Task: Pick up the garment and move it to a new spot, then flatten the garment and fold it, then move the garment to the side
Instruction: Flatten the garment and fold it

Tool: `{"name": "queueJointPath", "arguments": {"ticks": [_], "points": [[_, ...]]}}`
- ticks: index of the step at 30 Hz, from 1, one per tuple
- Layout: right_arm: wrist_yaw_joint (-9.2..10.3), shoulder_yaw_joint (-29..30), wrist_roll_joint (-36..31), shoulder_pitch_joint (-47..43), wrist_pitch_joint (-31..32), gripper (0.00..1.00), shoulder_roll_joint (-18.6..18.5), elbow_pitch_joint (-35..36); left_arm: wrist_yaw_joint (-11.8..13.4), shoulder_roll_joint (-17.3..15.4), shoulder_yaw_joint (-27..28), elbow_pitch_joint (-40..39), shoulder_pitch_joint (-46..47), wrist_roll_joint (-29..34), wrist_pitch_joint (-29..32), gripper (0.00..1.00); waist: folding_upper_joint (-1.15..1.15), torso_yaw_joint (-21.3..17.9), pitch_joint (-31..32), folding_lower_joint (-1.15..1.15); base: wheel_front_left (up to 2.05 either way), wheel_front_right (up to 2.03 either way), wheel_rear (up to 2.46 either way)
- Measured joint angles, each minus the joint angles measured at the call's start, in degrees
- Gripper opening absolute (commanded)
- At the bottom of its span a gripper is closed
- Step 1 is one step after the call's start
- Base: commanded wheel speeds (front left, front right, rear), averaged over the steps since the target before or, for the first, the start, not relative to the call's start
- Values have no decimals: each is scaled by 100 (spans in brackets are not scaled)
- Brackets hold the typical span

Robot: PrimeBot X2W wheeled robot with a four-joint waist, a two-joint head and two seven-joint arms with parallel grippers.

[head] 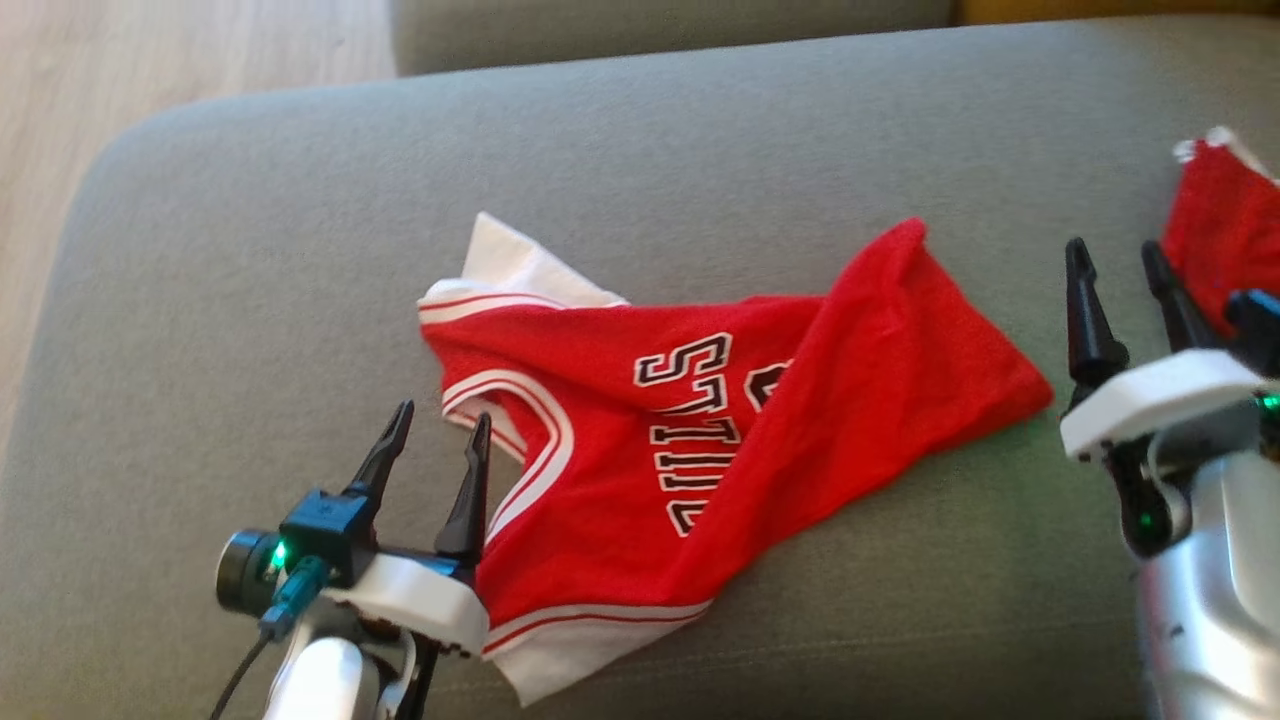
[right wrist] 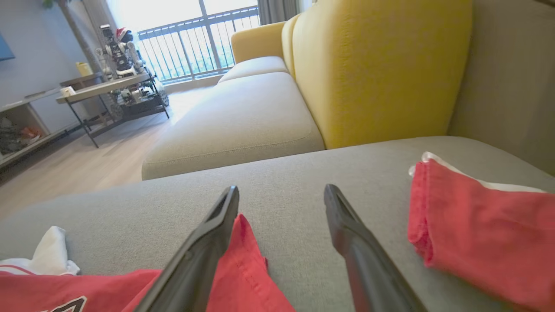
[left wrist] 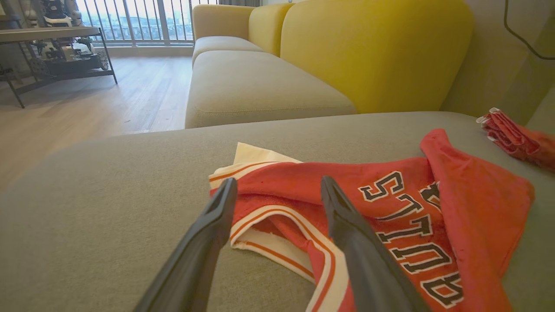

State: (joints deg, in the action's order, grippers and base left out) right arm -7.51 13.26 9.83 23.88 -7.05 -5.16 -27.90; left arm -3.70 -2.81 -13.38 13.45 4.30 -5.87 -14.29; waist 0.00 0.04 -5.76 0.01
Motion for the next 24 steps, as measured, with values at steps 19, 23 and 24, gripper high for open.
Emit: {"name": "queueJointPath", "arguments": {"ticks": [19,23,24], "points": [[0,-641,758,-1031,294,100,224,1760,-344,-939,-390,1956,2420,309,1158,100,0,-1151,-393,-1,0,0,0],[0,-736,856,-1012,177,100,225,1688,-381,-1469,-1730,2238,2920,-333,1884,100,0,-1448,-563,-1,0,0,0],[0,-761,894,-1000,131,100,225,1647,-387,-1622,-2147,2238,2988,-657,2101,100,0,-1527,-601,-1,0,0,0]]}}
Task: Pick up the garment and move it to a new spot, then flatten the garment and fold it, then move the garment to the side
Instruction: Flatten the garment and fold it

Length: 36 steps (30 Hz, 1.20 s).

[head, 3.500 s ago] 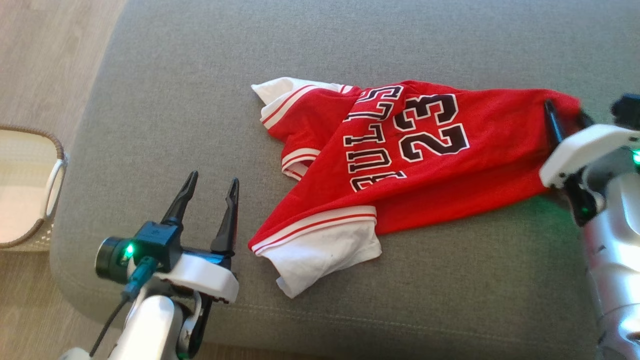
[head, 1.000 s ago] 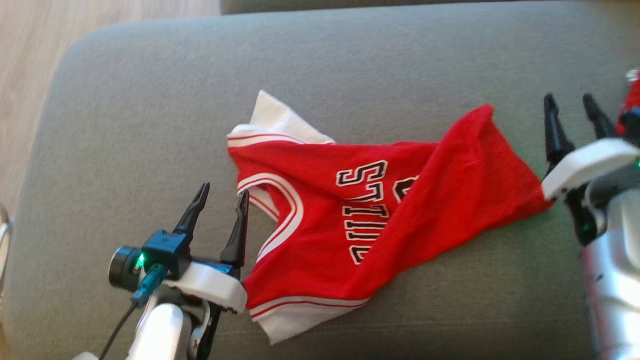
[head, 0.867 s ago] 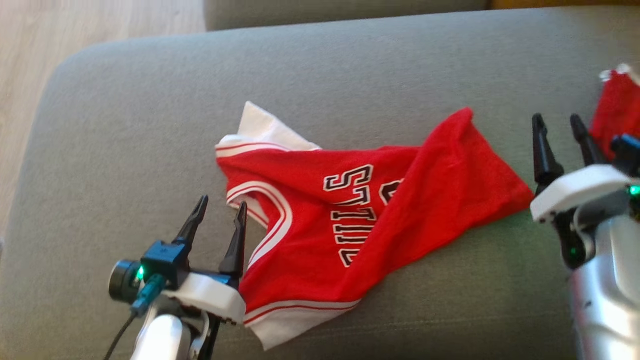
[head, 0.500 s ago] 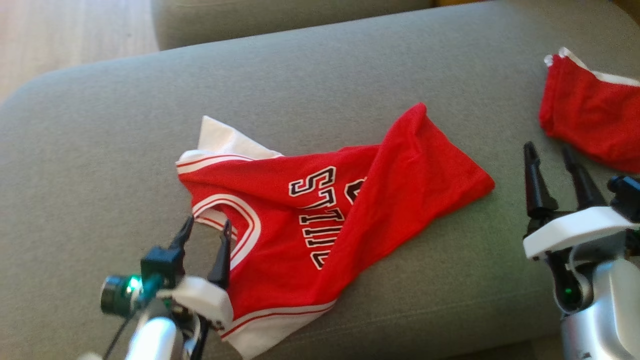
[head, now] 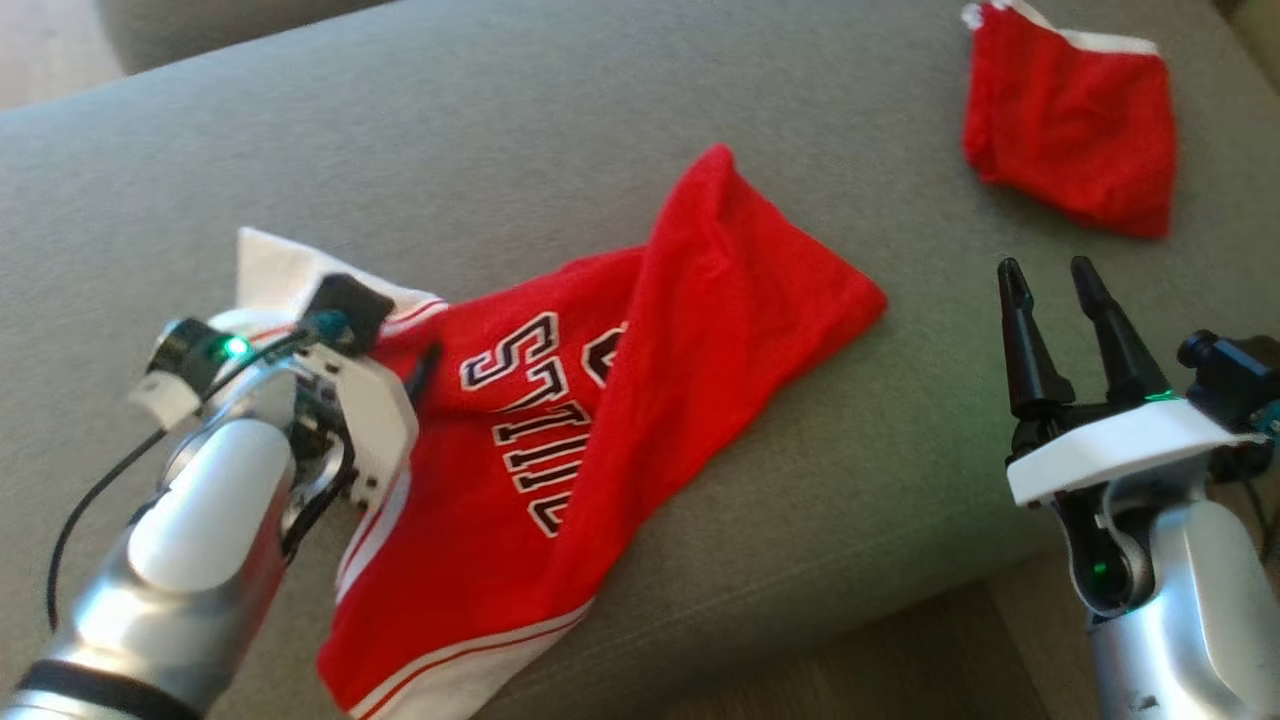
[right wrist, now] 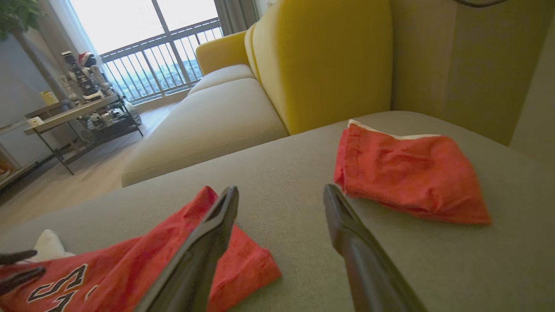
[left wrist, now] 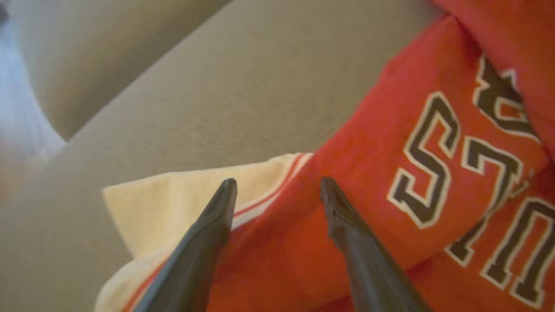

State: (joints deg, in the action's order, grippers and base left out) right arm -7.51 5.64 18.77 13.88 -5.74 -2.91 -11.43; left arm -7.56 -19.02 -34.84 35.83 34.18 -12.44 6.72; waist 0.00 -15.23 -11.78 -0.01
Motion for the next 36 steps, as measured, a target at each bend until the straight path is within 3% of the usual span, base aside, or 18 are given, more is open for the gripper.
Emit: {"name": "queueJointPath", "arguments": {"ticks": [6,11,12,13,19,24,33,34,35,36], "points": [[0,-87,142,155,-198,100,2,-216,0,-1258,-1875,-506,631,-1798,1061,100,0,-373,-219,0,0,0,0],[0,-131,179,250,-339,100,1,-390,-3,-1782,-2722,-681,1295,-2531,1563,100,0,-555,-366,0,0,0,0],[0,-157,200,264,-345,100,1,-427,-8,-1828,-2830,-676,1363,-2636,1588,53,0,-583,-382,0,0,0,0],[0,-181,199,284,-370,100,1,-470,-8,-1863,-2939,-678,1421,-2725,1585,0,0,-608,-395,0,0,0,0],[0,-222,198,329,-461,100,2,-592,11,-1889,-3064,-197,1803,-2726,1072,0,0,-660,-413,0,0,0,0],[0,-231,198,330,-513,100,2,-650,289,-1873,-2987,190,2137,-2428,637,0,0,-663,-405,1,0,0,0],[0,-470,226,497,-571,100,2,-747,565,-1624,-3007,1010,2992,-1779,69,0,0,-733,-551,1,0,0,0],[0,-491,254,519,-575,100,2,-762,601,-1578,-3029,1116,3066,-1723,29,43,0,-740,-579,1,0,0,0],[0,-514,257,542,-588,100,1,-790,639,-1523,-3051,1233,3127,-1662,-29,96,0,-745,-607,0,0,0,0],[0,-546,257,560,-589,100,1,-817,662,-1466,-3074,1335,3166,-1603,-109,100,0,-746,-630,0,0,0,0]]}}
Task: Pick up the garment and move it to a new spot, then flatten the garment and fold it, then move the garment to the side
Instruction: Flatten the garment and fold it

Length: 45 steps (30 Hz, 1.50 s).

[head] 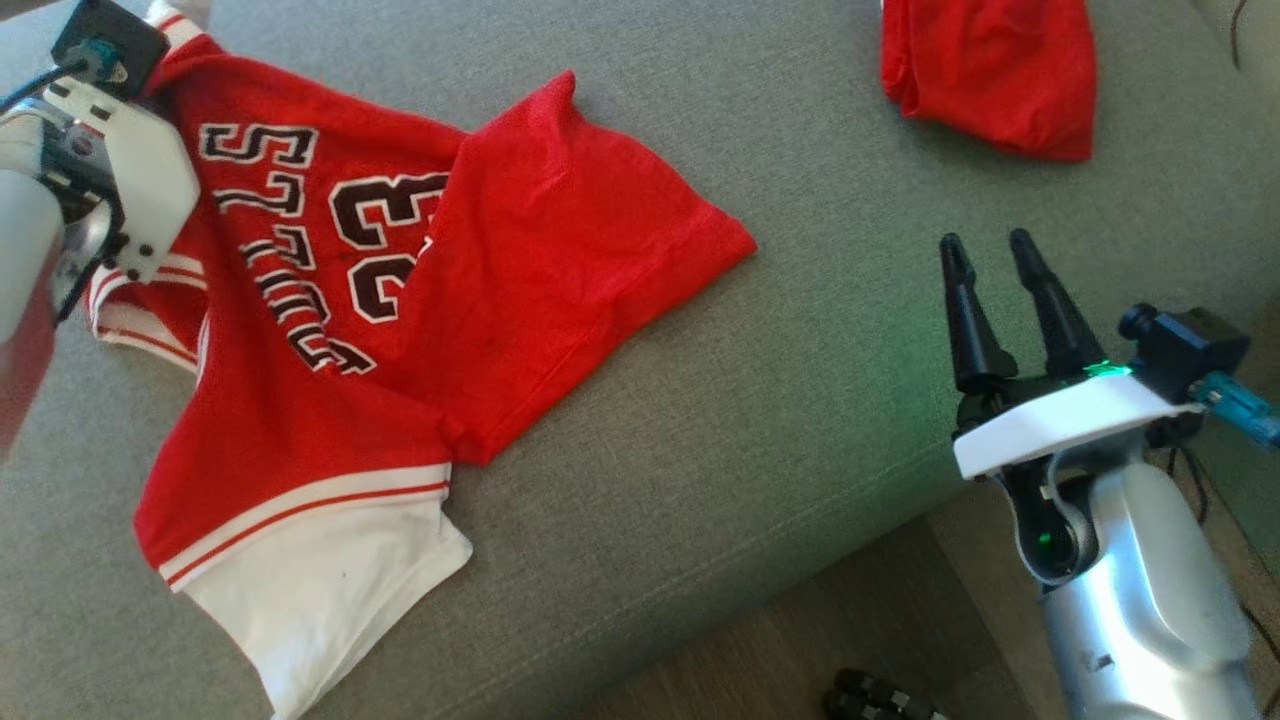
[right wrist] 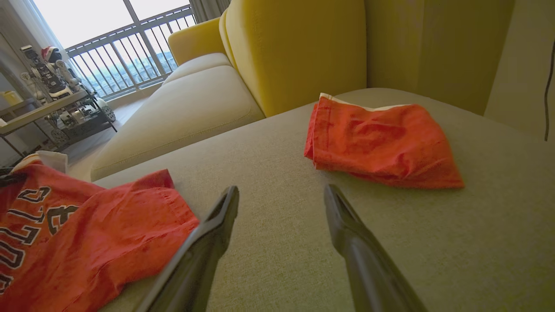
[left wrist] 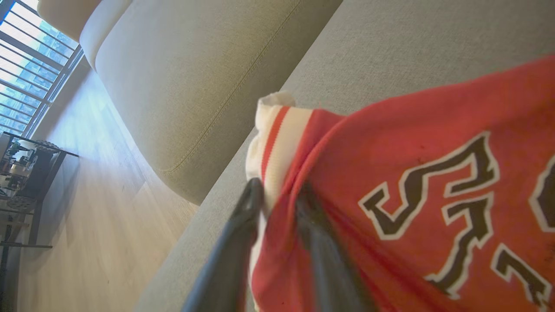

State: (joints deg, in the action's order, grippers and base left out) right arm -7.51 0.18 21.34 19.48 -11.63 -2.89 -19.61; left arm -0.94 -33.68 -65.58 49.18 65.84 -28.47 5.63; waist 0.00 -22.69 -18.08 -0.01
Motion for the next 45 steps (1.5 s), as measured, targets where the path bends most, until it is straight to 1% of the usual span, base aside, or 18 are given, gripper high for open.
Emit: {"name": "queueJointPath", "arguments": {"ticks": [3,7,12,16,20,25,27,28,29,32,34,36,38,40,42,43,45], "points": [[0,-121,81,19,-34,100,0,-51,58,214,20,277,9,-26,-250,100,0,42,-42,0,0,0,0],[0,-175,93,70,-53,100,0,-73,347,438,137,394,19,-35,-887,100,0,218,-41,1,0,0,0],[0,-75,47,163,-102,100,-1,-60,579,501,424,330,10,-213,-1634,100,0,554,66,1,0,0,0],[0,77,-134,138,-90,100,-1,-55,868,493,792,34,-343,-603,-1880,100,0,865,274,2,0,0,0],[0,308,-323,-24,5,100,-3,24,1237,490,1133,-563,-1268,-1018,-1942,100,0,1215,531,1,0,0,0],[0,530,-498,-365,100,100,-4,218,1720,483,1582,-1781,-2523,-1363,-1992,100,0,1681,876,2,0,0,0],[0,578,-510,-493,155,100,-3,311,1866,477,1809,-2365,-3029,-1405,-1993,100,0,1869,1001,2,0,0,0],[0,628,-514,-575,185,100,-1,378,2020,479,2017,-2883,-3538,-1404,-1993,100,0,2038,1110,2,0,0,0],[0,644,-514,-611,213,100,-2,414,2096,483,2112,-3094,-3806,-1386,-1993,100,0,2119,1163,2,0,0,0],[0,666,-453,-683,250,100,-1,480,2221,571,2395,-3550,-4613,-1317,-1993,100,0,2309,1308,2,0,0,0],[0,658,-403,-726,264,100,0,493,2237,713,2588,-3729,-5093,-1218,-1993,100,0,2388,1378,2,0,0,0],[0,632,-368,-743,264,100,0,502,2196,899,2795,-3866,-5462,-1082,-1993,100,0,2430,1404,2,0,0,0],[0,579,-367,-742,264,100,0,523,2013,1051,2950,-3954,-5660,-878,-1993,100,0,2431,1385,2,0,0,0],[0,554,-366,-742,265,100,0,525,1847,1131,3044,-3919,-5694,-667,-1993,100,0,2424,1360,2,0,0,0],[0,522,-363,-741,265,100,0,526,1547,1143,3095,-3845,-5694,-589,-1993,100,0,2399,1335,2,0,0,0],[0,517,-363,-741,265,100,0,526,1347,1140,3052,-3778,-5694,-581,-1993,100,0,2384,1325,2,0,0,0],[0,530,-363,-740,265,100,0,525,977,1123,2798,-3574,-5702,-582,-1944,100,0,2358,1313,1,0,0,0]]}}
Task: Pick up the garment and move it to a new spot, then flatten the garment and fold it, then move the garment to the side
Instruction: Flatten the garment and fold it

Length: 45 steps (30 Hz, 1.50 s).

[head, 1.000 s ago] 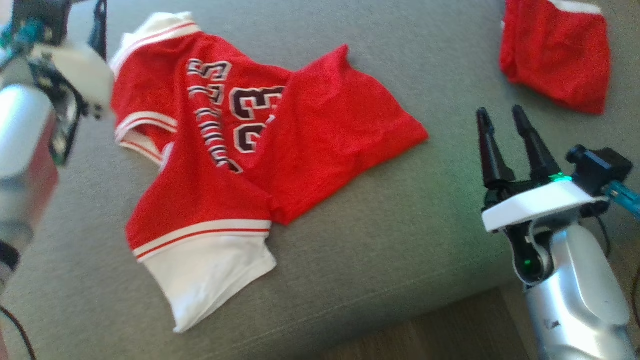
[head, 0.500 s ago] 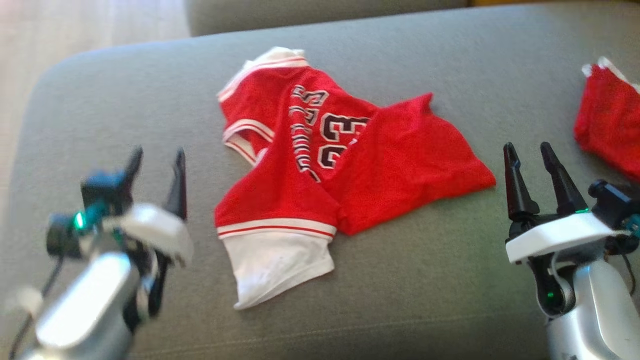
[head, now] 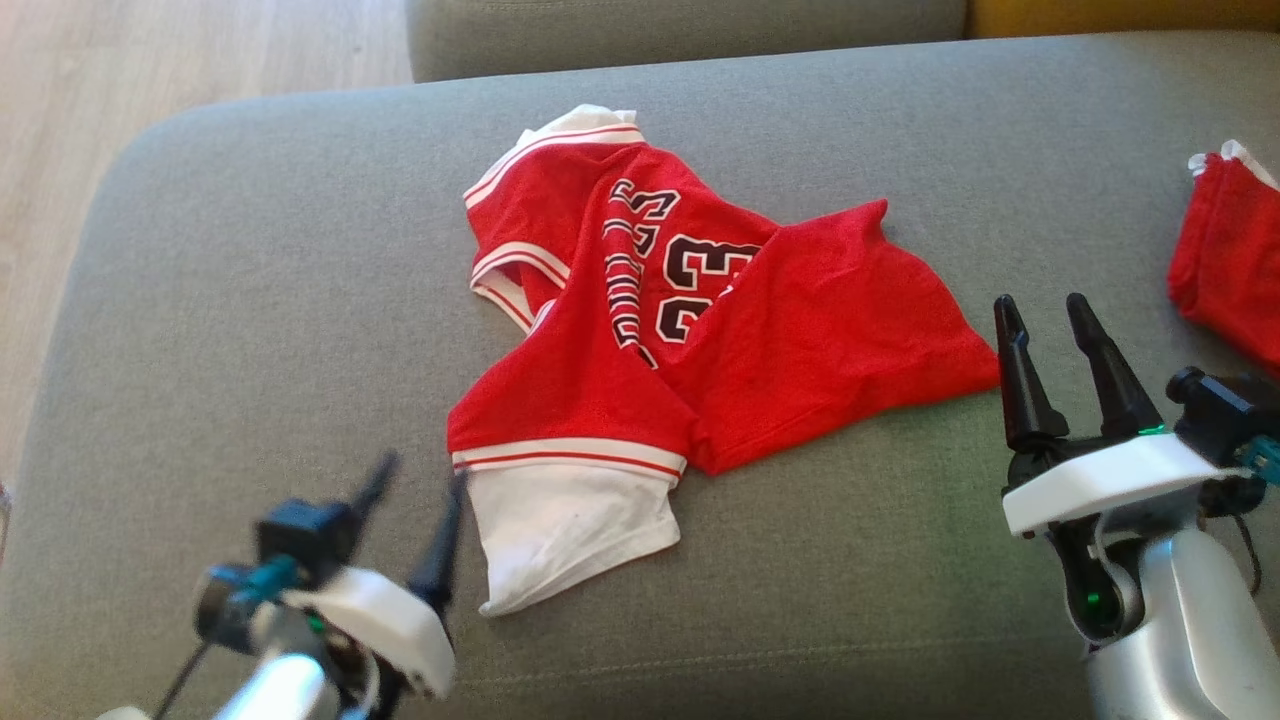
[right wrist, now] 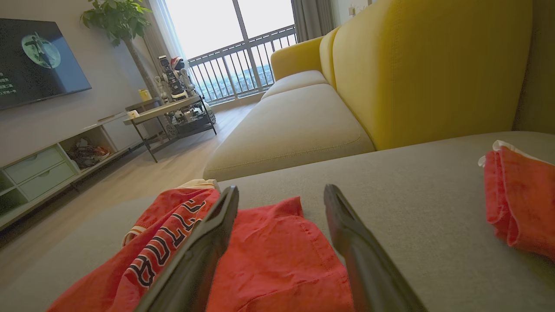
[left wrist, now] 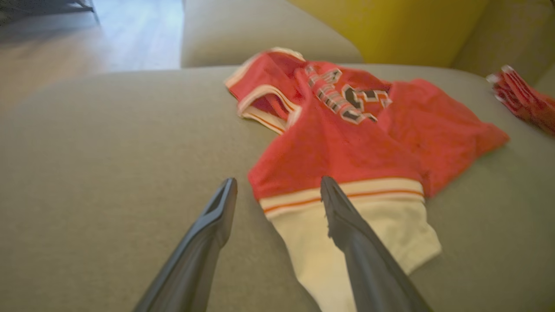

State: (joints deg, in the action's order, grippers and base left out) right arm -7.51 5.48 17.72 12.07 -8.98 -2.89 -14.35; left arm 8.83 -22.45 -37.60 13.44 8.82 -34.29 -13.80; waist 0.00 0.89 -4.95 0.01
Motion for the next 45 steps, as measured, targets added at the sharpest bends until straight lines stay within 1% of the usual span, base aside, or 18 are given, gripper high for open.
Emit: {"name": "queueJointPath", "arguments": {"ticks": [1,2,5,9,15,22,23,24,25,28,30,31,32,34,35,37,42,45], "points": [[0,9,0,0,0,100,0,-3,-164,-12,-138,82,-15,0,99,100,0,-10,-4,0,0,0,0],[0,9,0,0,0,100,0,-3,-164,-12,-138,82,-15,0,99,100,0,-10,-4,0,0,0,0],[0,15,0,-1,-1,100,0,-18,-494,-94,-472,268,-27,51,426,100,0,-34,-22,0,0,0,0],[0,33,-8,-1,-2,100,0,-82,-837,-178,-673,336,-24,44,722,100,0,-45,-42,0,0,0,0],[0,55,-8,3,-10,100,0,-179,-1039,-231,-877,437,2,-66,1217,100,0,-104,-97,0,0,0,0],[0,46,-8,12,-15,100,0,-234,-1044,-234,-935,557,133,-168,1508,100,0,-201,-172,-1,0,0,0],[0,54,-8,12,-16,100,0,-243,-1044,-233,-936,572,149,-192,1559,47,0,-210,-180,-1,0,0,0],[0,58,-8,13,-16,100,0,-250,-1074,-238,-947,579,162,-192,1581,11,0,-217,-188,-1,0,0,0],[0,62,-8,13,-16,100,0,-259,-1114,-243,-948,588,178,-201,1586,0,0,-221,-193,-1,0,0,0],[0,134,-10,14,-16,100,0,-300,-1143,-234,-864,523,192,-401,1596,0,0,-206,-191,-1,0,0,0],[0,249,-76,18,-10,100,0,-374,-1123,-238,-732,437,194,-474,1463,0,0,-176,-186,-1,0,0,0],[0,311,-111,22,-7,100,0,-419,-1079,-244,-668,382,194,-491,1412,0,0,-156,-184,-1,0,0,0],[0,412,-157,53,18,100,0,-539,-973,-263,-542,266,193,-522,1299,0,0,-111,-182,-1,0,0,0],[0,458,-78,155,70,100,1,-758,-900,-308,-472,159,193,-527,1241,0,0,-66,-185,-1,0,0,0],[0,488,-144,227,97,100,0,-886,-860,-326,-454,125,192,-527,1220,0,0,-40,-188,-1,0,0,0],[0,550,-406,388,119,100,1,-1138,-782,-359,-443,96,191,-520,1207,0,0,21,-194,-1,0,0,0],[0,733,-896,806,249,100,1,-1791,-413,-343,-388,123,172,-459,1109,0,0,167,-226,-1,0,0,0],[0,812,-1133,1014,347,100,-1,-2148,-328,-313,-392,155,173,-400,1081,0,0,228,-267,0,0,0,0]]}}
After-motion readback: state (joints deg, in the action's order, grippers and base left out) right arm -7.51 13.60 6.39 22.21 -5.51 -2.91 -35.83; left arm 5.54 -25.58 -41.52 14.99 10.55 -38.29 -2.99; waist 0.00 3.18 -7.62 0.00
